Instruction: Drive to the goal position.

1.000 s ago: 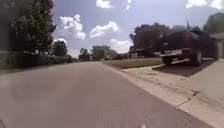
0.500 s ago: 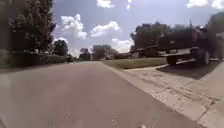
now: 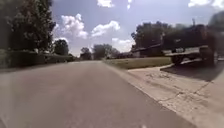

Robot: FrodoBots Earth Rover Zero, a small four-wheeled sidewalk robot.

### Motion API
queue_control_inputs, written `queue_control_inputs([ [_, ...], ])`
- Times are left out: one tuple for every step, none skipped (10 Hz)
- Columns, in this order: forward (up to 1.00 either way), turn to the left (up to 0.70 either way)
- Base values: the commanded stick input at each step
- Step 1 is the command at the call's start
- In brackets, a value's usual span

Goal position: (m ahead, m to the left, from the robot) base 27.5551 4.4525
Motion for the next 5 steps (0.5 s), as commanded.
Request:
queue_control_inputs([
  [0.70, 0.00],
  [0.70, 0.00],
  [0.70, 0.00],
  [0.70, 0.00],
  [0.70, 0.00],
])
